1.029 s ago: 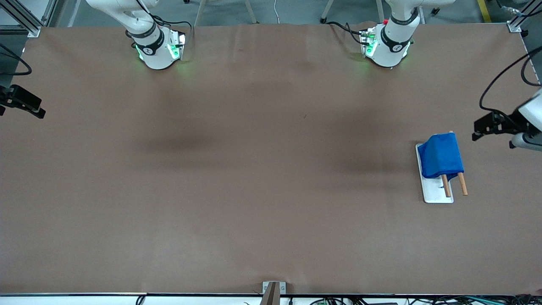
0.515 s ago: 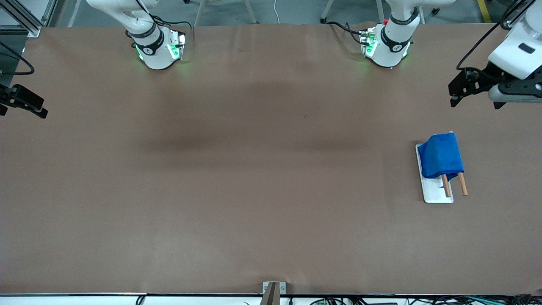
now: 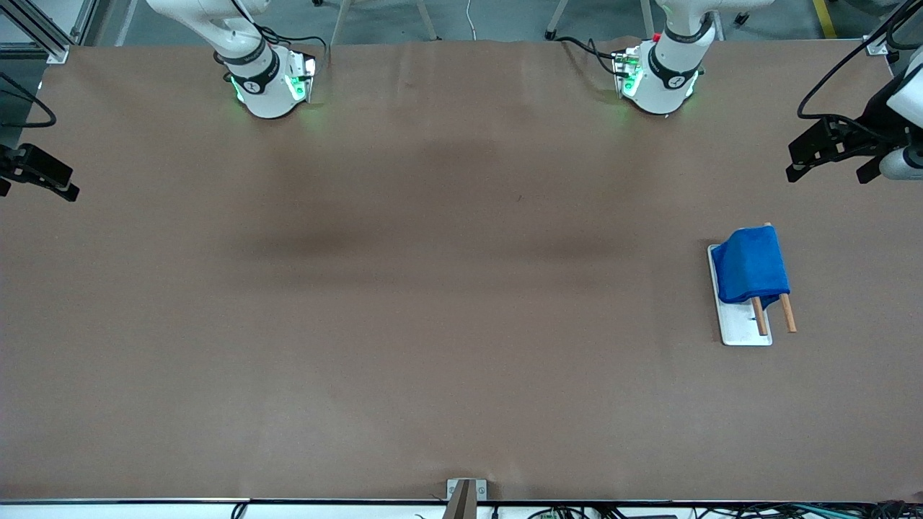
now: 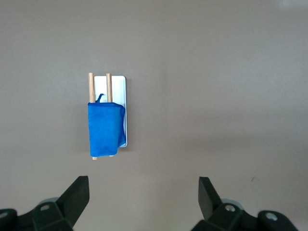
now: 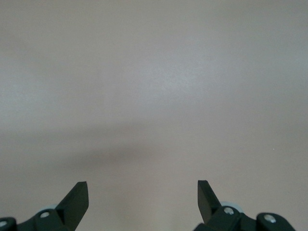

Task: Right arm passes towel to left arm to hang

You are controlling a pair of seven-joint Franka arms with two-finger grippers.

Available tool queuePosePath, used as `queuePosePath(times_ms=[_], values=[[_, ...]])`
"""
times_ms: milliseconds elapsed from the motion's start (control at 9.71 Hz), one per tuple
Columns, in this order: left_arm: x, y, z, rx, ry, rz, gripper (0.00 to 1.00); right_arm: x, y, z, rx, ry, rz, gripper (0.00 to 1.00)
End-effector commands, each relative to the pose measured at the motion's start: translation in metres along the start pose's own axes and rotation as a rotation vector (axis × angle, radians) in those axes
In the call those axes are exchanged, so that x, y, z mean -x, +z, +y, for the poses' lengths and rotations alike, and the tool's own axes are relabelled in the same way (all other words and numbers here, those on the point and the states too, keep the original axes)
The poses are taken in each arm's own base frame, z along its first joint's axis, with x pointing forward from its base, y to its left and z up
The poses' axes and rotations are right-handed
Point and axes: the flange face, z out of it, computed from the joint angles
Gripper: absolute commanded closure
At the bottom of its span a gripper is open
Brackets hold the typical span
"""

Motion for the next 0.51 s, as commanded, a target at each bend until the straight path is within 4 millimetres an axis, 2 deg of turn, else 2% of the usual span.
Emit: queuePosePath(times_ms=[0,412], values=[[-0.0048,0.0159,-0.0018,0.034,-0.024,-0.046,0.0,0.0036,-0.0039,0.0008,0.006,0.013,0.009,0.0],[-0.0082,0.0236,-0.0013,0.033,-0.004,-0.06,0.0,0.0031,-0.0031,0.0007,0.006,0.014,0.007,0.0]])
